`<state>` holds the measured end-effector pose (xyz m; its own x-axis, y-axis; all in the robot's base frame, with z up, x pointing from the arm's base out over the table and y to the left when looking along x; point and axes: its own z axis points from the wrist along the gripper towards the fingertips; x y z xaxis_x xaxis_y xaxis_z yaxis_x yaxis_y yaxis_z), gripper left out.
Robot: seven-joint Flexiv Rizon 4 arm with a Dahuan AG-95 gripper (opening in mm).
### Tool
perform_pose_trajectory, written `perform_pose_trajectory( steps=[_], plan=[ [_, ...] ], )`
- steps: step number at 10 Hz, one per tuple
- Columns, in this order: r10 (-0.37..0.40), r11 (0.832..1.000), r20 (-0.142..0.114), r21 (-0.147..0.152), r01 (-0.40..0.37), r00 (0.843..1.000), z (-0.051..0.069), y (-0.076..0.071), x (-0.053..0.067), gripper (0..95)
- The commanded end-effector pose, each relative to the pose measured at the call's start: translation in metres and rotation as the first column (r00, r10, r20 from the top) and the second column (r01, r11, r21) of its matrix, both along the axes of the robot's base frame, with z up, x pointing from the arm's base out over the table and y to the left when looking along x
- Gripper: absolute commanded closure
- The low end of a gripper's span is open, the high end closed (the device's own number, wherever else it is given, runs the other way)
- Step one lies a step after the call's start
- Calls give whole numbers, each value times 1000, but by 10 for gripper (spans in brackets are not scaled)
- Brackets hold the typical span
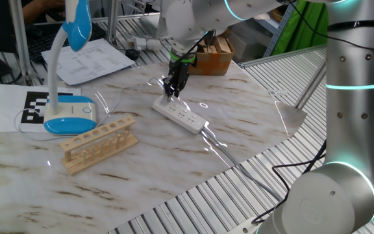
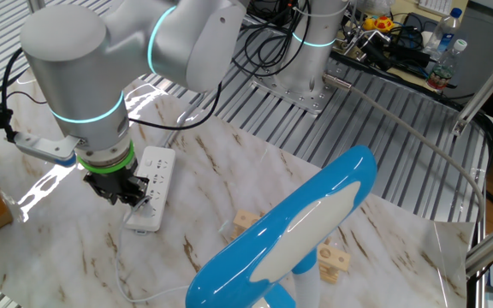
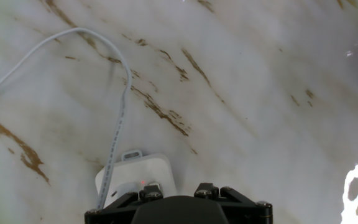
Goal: Plug in the power cord of the desk lamp, turn on the socket, and light up the desk lamp
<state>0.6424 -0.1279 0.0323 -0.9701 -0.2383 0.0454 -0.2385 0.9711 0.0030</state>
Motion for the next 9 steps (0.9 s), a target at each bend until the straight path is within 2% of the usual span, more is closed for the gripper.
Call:
perform_pose_trajectory(
  steps=[1,3,5,6,8,9],
  plan=[
    [-7,1000,-1,10,7,1000,6,0,-2,570],
    [-14,1000,-4,17,14,1000,14,-1,-4,570],
    [-22,1000,-18,13,22,1000,25,-3,-5,570],
    [-31,999,-29,9,31,999,30,-3,-6,760],
    [-54,999,-62,7,54,997,40,-5,-8,760],
    [-67,998,-71,3,67,995,44,-6,-9,760]
  ],
)
